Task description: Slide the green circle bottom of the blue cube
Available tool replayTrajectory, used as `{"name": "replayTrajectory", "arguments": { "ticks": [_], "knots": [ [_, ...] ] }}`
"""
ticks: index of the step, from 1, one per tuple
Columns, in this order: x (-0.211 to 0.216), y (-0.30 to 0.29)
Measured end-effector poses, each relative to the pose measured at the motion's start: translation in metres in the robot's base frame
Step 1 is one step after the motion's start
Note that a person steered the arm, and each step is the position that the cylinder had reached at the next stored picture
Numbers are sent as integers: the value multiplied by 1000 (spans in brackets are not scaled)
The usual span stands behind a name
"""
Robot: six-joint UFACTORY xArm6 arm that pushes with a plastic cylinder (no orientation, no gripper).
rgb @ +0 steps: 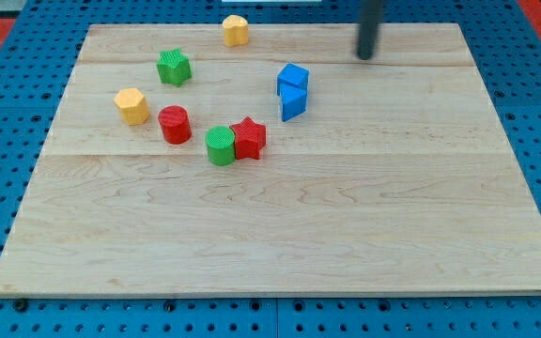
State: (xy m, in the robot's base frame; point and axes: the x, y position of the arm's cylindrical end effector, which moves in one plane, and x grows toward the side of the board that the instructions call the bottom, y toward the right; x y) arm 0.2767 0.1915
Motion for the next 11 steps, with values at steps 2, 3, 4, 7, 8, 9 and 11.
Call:
{"name": "replayTrajectory", "arguments": {
  "ticks": [2,3,4,7,8,9,11],
  "knots": [
    [203,-56],
    [227,-136],
    [197,-211],
    [195,-246],
    [161,-287],
    [132,-301],
    [72,-197]
  ]
}}
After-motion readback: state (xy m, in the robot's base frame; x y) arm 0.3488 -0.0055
